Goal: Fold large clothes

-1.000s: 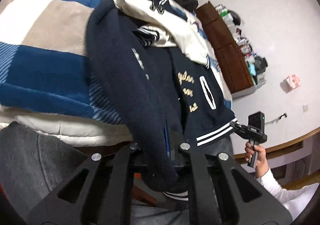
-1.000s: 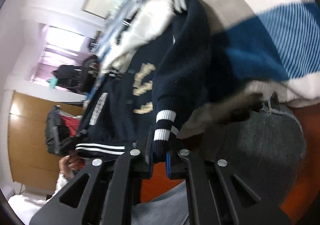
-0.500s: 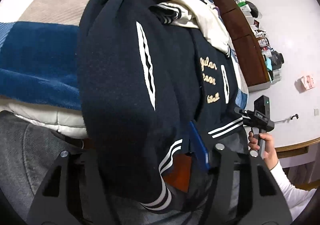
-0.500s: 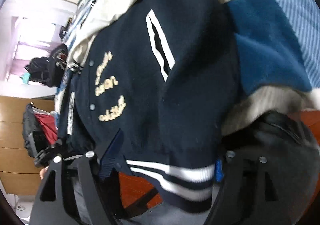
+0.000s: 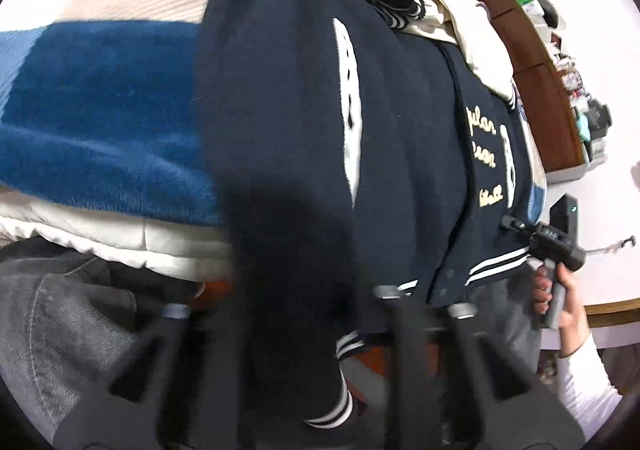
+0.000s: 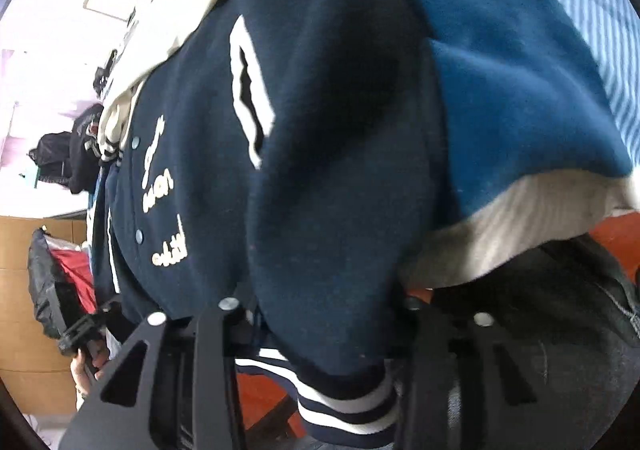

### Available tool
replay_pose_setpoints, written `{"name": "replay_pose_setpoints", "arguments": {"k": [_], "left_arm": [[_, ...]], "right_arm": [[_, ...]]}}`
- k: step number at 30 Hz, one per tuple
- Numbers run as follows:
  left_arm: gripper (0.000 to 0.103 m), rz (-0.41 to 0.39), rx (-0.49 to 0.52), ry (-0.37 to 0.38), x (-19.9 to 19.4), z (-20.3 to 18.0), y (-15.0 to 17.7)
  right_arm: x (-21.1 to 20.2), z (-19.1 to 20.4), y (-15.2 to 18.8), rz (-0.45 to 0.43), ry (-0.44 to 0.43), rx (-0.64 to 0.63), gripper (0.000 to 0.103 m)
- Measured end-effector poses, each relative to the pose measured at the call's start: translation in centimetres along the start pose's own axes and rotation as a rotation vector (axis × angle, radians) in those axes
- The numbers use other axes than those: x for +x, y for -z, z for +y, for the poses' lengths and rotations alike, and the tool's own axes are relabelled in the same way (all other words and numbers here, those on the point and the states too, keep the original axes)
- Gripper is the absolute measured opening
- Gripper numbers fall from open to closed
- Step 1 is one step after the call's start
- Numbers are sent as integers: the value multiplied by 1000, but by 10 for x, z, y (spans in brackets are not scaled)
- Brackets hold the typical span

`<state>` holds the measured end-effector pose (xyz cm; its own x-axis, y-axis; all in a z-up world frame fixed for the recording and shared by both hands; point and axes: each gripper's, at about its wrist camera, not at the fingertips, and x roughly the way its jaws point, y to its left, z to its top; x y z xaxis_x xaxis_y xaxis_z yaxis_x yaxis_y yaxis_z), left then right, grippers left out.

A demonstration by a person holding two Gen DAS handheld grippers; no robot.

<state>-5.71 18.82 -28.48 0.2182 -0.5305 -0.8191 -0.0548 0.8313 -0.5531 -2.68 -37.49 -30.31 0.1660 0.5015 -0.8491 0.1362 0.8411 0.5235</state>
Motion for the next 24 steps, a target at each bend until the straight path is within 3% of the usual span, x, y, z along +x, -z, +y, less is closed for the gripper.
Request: {"name": "replay_pose_setpoints", "arguments": {"k": [4,8,13,18,24], "left_arm": [[9,-27,-32,88,-5,12,3],[7,-86,-42,156,-19,13,9],[7,-157,-6,212,-47,-10,3],[6,-258,24,312,-99,-44,-23],[6,-315,91,359,-145,-86,-73]], "right_arm": [[-13,-5,5,-7,-89,-19,15],[-32,5,10,-38,-196,-54,13],[-63,30,6,-103,-315,-82,12],[-107,60,-11,-187,-430,-108,12],[-150,103,-51,-265,-507,-171,12]]}}
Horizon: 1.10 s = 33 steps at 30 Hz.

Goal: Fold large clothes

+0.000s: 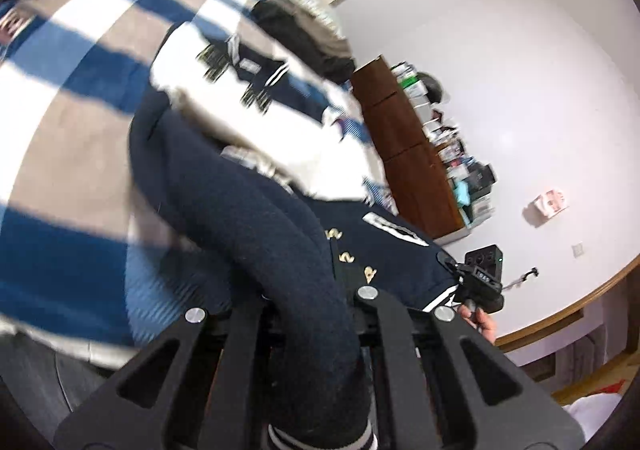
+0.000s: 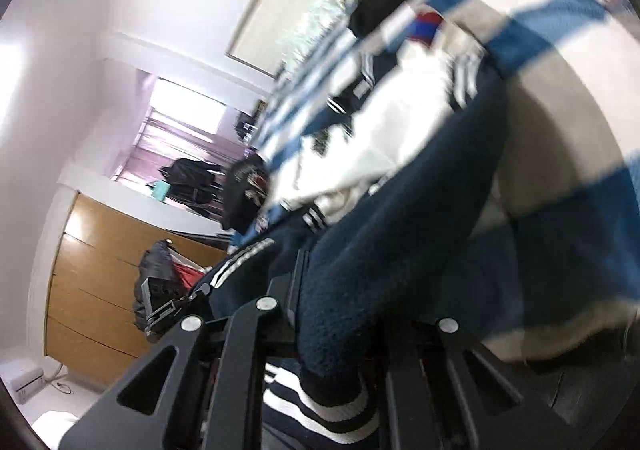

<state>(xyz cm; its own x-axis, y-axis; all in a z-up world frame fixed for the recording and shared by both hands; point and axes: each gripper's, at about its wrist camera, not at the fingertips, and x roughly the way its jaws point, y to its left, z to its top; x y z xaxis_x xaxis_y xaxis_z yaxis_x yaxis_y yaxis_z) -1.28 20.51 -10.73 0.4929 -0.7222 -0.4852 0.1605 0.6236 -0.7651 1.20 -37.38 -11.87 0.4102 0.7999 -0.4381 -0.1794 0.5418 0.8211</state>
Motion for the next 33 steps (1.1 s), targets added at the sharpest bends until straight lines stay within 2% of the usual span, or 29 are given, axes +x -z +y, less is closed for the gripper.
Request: {"name": "replay_pose_setpoints", "arguments": {"k": [8,12,17,22,25,30,33], "left_arm": [[6,-77,-18,50,9,-26,-91],[6,-108,-71,53,21,-17,-140],[6,-114,-111,20,54,5,-207],[6,-96,-158,-30,101,43,-268],[6,-62,-192,-72,140,78,-301],[6,-14,-274,-136,200,146,-331],[6,23,-341,-164,235,192,-340]], "right_arm": [[13,35,-81,-91,-54,-7,12],[34,42,-132,-126,-54,9,12],[74,33,-202,-135,11,25,12],[135,9,-271,-101,94,38,12],[179,-19,-307,-63,156,60,12],[254,-85,-345,6,286,107,12],[284,-118,-358,42,335,135,12]]}}
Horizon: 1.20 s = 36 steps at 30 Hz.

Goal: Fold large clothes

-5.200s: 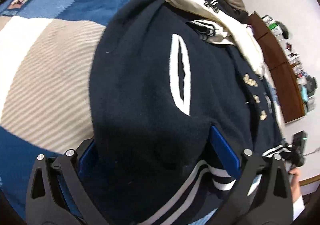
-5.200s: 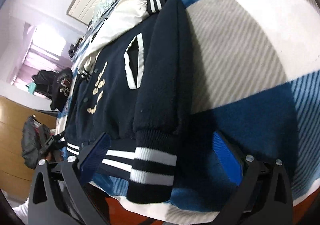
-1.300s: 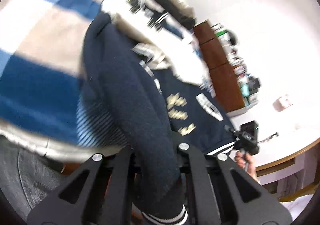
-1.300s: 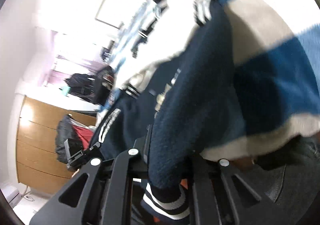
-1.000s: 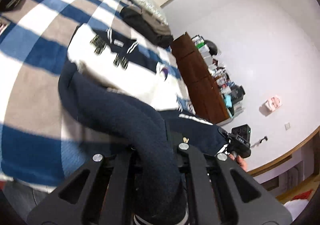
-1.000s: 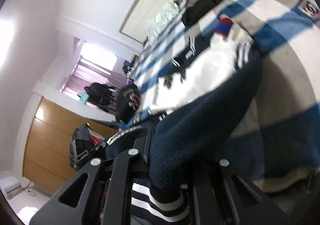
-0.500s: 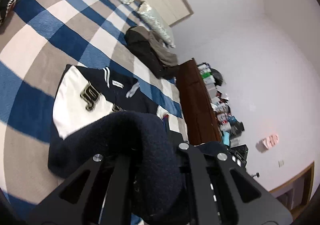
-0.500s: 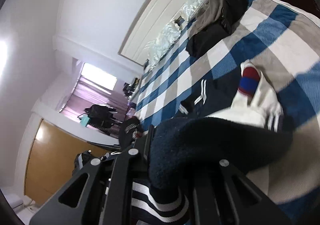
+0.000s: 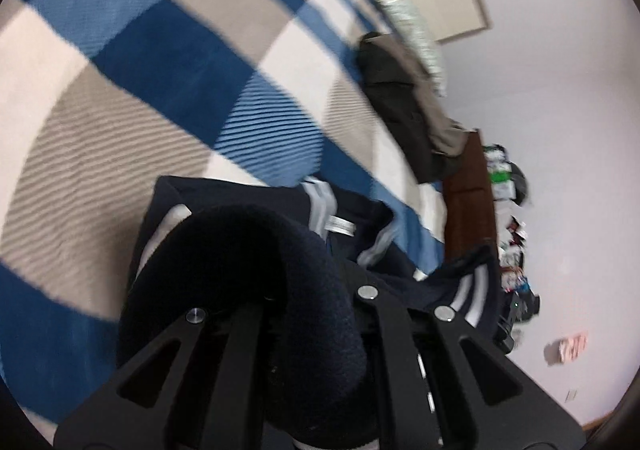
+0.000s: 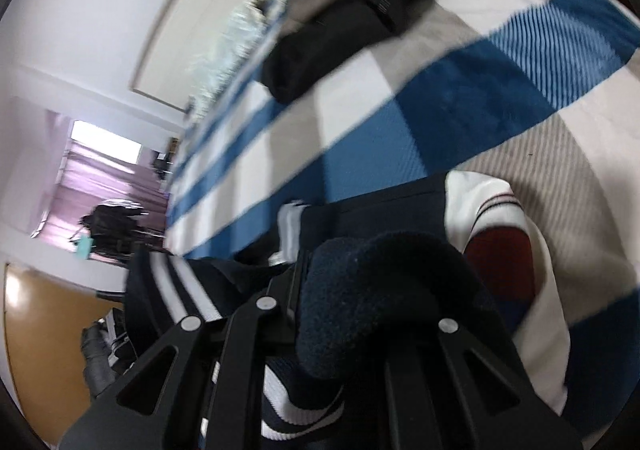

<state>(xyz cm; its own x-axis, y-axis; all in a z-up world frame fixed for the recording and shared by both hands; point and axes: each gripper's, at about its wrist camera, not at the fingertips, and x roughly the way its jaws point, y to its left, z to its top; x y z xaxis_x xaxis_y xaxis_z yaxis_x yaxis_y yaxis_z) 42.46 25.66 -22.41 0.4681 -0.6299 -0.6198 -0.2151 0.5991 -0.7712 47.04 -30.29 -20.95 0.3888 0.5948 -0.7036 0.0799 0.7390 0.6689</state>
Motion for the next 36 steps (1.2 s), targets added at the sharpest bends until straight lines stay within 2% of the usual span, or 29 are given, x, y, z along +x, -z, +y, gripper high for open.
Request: {"name": "replay_pose_setpoints", "arguments": {"k": [4,8,10,12,13,14,15,16,17,19,23,26,31,34,36], "left_arm": [[7,46,-74,-45,46,42,-28],[7,87,-116,-57,72,63,-46],[10,114,-118,-65,79,66,-52],[12,138,-109,-64,78,65,-54],[23,151,-88,-52,75,61,-56],[36,163,-67,-38,72,55,-56],[67,174,-41,-13,66,47,-56],[97,169,-16,-11,57,38,-56],[97,154,1,-38,49,30,-56],[97,109,42,-132,22,12,-56],[97,60,95,-233,-28,-10,-42],[97,34,105,-244,-65,-19,-9],[97,60,153,-243,-84,-15,64],[97,55,187,-305,-80,-4,109],[97,40,205,-360,-75,7,135]], "right_arm": [[42,-21,-23,42,49,29,12],[78,-38,-37,124,123,72,12],[86,-42,-41,161,126,95,12],[84,-42,-45,193,103,118,19],[78,-36,-47,202,93,102,26],[75,-33,-48,203,89,82,37],[67,-24,-48,201,83,53,48],[54,-14,-48,182,70,20,83],[41,-6,-49,152,71,-3,94],[7,13,-49,97,67,-46,94],[-56,40,-30,38,55,-115,95],[-93,49,6,5,39,-156,98],[-119,33,82,-5,32,-193,98],[-123,5,126,-22,98,-190,98],[-122,-18,151,-42,103,-151,98]]}}
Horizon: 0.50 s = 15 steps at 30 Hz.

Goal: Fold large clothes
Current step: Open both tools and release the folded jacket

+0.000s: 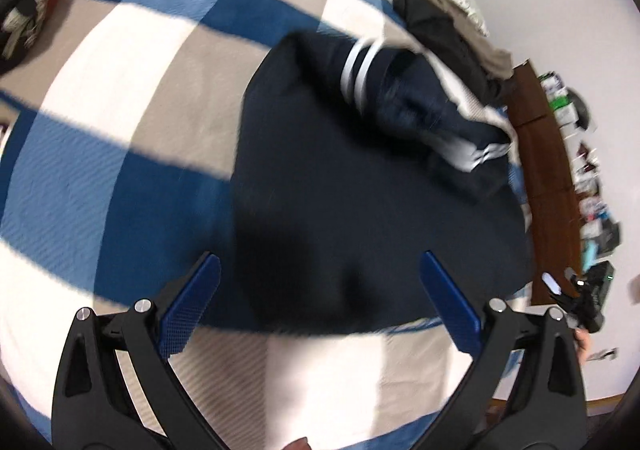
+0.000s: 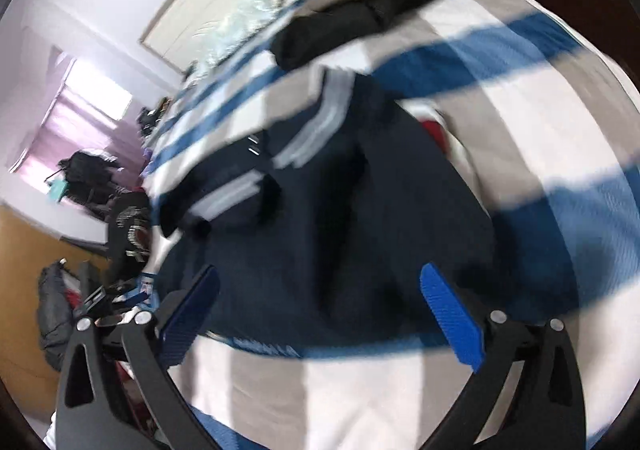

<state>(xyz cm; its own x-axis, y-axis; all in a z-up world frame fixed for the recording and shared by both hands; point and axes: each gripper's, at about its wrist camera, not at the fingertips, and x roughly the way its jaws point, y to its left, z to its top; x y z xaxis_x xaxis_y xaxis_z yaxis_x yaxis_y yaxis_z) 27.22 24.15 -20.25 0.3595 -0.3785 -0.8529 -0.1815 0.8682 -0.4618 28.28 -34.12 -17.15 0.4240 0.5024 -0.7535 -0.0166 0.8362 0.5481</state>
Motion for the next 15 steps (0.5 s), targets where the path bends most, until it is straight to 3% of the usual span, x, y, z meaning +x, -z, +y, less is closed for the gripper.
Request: {"name": "replay_pose_setpoints", "arguments": {"k": [4,9,15], "left_arm": [[97,-23,48,-113,16,2,30],[97,-55,132,-215,34,-3,41],[97,-123,299,-302,46,-20,32]], "right_arm": [[17,-43,44,10,45,100,98],[34,-56,53,-18,83,105,98],[17,-25,21,-222,282,-144,98]]}}
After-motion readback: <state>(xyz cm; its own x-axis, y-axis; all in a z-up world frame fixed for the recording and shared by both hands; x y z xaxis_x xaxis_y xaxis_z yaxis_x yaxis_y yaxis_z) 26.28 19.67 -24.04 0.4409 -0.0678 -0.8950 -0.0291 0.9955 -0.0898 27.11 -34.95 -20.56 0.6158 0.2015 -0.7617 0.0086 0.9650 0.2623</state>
